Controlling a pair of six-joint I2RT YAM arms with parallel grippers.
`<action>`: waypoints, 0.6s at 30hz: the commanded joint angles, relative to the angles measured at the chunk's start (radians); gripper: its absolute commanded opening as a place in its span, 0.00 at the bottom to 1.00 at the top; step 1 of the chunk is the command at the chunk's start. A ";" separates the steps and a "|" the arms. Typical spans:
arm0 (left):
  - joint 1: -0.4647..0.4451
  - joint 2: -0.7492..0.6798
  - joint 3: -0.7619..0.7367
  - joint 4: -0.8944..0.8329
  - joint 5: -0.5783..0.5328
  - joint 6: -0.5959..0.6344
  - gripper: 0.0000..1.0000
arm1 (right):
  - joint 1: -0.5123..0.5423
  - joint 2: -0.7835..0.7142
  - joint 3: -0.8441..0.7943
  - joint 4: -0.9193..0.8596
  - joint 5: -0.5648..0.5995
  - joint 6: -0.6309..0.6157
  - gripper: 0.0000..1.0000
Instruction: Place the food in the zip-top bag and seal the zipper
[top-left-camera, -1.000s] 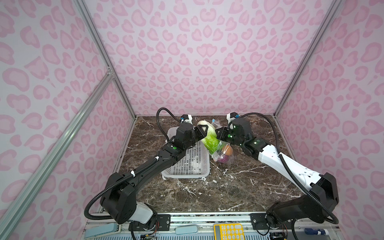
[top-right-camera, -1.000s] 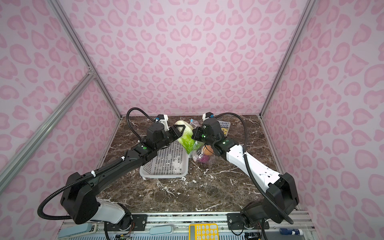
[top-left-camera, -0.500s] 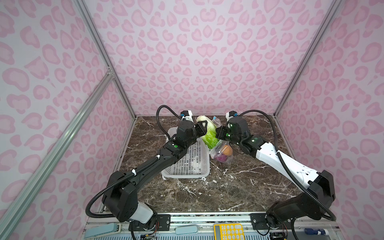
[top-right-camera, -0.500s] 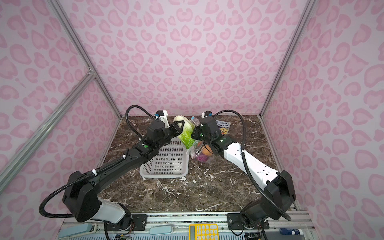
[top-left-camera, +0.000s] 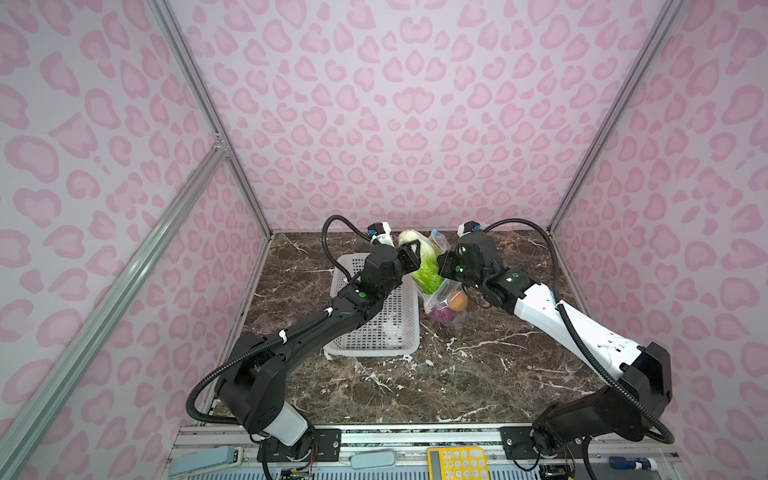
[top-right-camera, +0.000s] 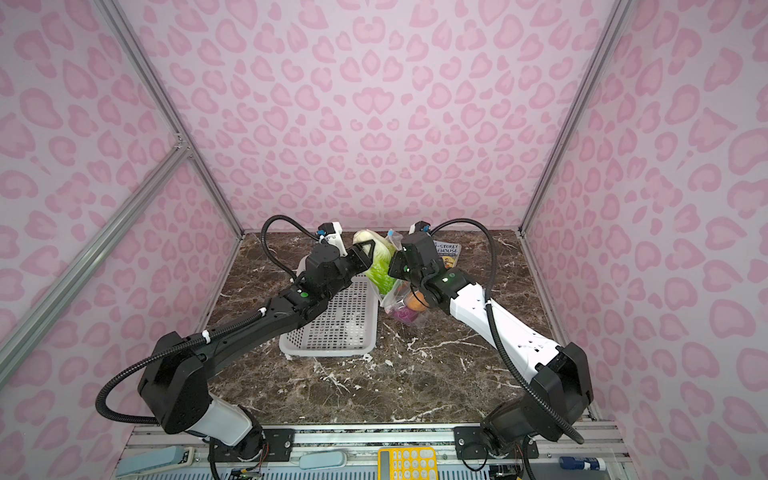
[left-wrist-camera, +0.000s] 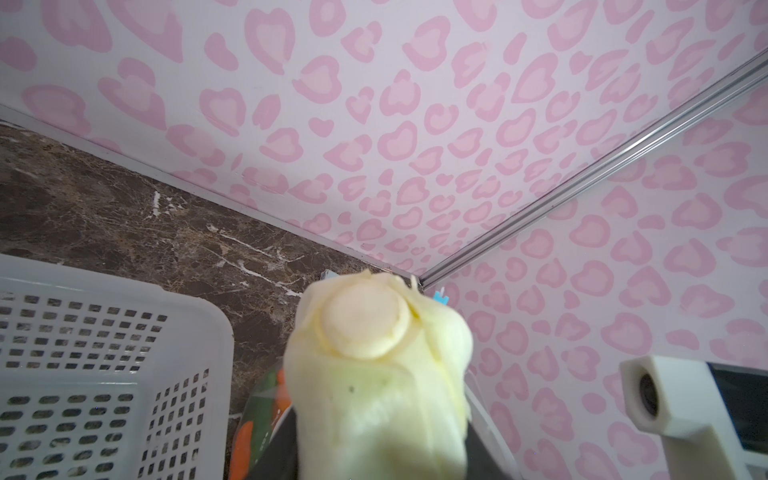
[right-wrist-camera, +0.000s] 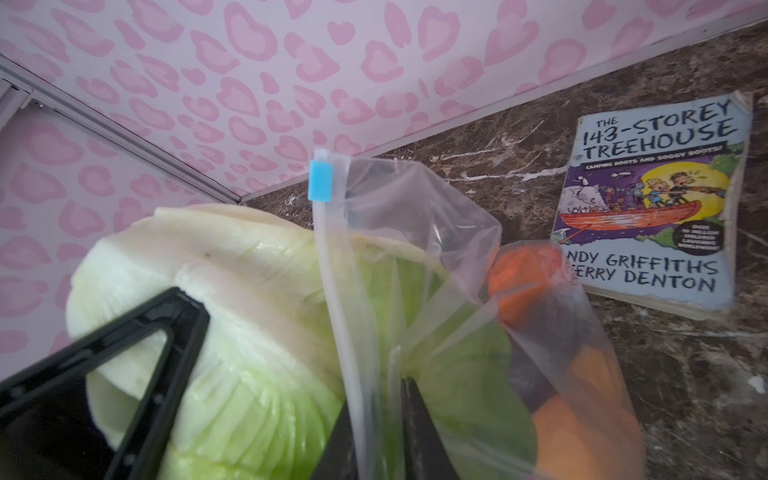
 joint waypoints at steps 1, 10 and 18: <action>-0.003 0.011 0.005 0.111 0.014 -0.009 0.37 | 0.002 0.002 0.005 -0.047 0.031 -0.051 0.23; -0.005 0.020 0.012 0.095 0.032 -0.008 0.37 | 0.004 0.022 0.065 -0.134 0.080 -0.120 0.40; -0.005 0.023 0.040 0.095 0.017 0.013 0.37 | 0.015 0.019 0.102 -0.214 0.090 -0.124 0.00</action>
